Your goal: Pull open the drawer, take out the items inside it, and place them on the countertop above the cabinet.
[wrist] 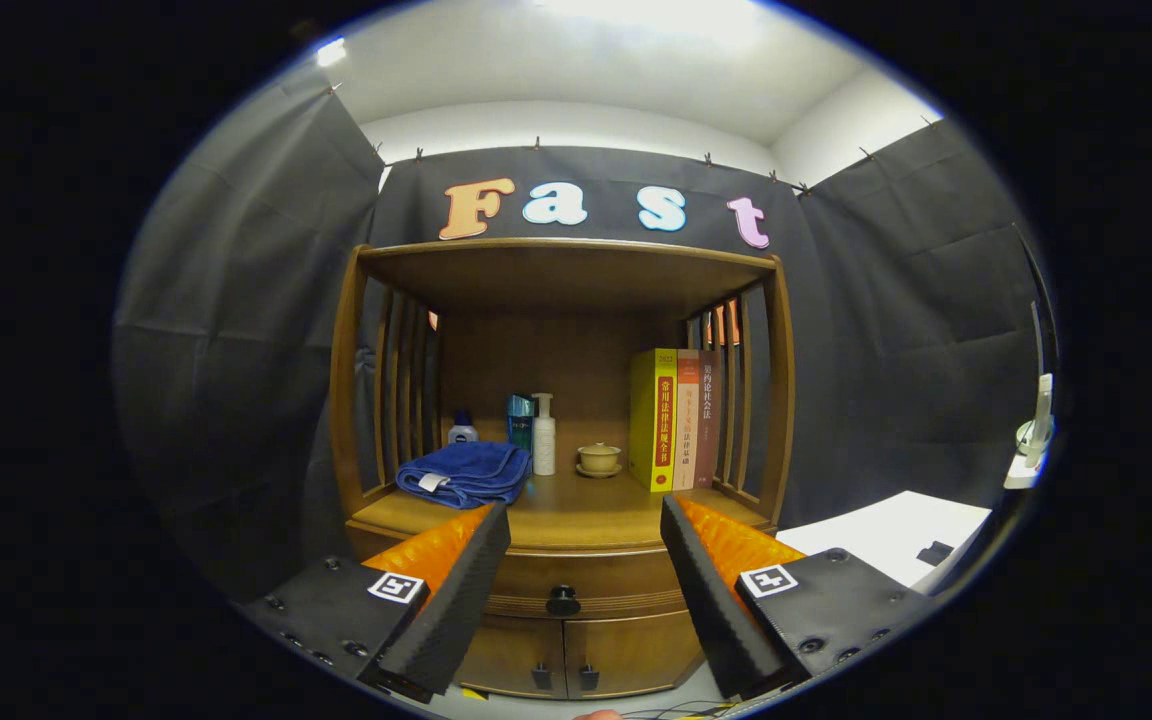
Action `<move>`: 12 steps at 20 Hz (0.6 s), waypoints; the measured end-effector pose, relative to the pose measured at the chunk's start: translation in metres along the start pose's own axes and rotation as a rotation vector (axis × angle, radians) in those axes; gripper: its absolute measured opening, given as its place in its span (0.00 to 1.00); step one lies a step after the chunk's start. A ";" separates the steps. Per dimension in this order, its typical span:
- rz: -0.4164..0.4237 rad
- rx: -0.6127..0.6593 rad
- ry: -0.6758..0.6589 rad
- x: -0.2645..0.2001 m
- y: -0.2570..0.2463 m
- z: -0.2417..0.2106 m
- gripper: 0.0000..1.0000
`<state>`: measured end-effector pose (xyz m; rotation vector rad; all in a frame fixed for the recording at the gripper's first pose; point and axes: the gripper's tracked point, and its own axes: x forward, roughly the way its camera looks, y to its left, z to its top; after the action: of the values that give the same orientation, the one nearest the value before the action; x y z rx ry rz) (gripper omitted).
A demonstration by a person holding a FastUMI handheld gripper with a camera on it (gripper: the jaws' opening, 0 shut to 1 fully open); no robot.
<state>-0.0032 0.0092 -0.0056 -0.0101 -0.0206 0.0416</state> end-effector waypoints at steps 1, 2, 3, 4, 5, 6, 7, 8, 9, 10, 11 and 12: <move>0.004 0.001 0.000 0.000 0.002 0.000 0.99; 0.007 0.001 0.001 0.001 0.004 0.000 0.99; 0.010 -0.001 -0.001 0.003 0.007 0.000 0.99; 0.014 -0.004 -0.004 0.007 0.010 0.001 0.99; 0.021 -0.009 -0.006 0.011 0.014 0.001 0.99; 0.026 -0.010 -0.016 0.018 0.016 0.004 0.99; 0.033 -0.008 -0.023 0.022 0.019 0.003 0.99; 0.043 -0.007 -0.033 0.029 0.024 0.002 0.99; 0.046 -0.010 -0.038 0.038 0.026 -0.001 0.99; 0.046 -0.018 -0.036 0.045 0.028 -0.006 0.99; 0.046 -0.028 -0.030 0.052 0.031 -0.014 0.99; 0.047 -0.032 -0.029 0.058 0.034 -0.019 0.99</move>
<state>0.0533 0.0453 -0.0236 -0.0416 -0.0504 0.0886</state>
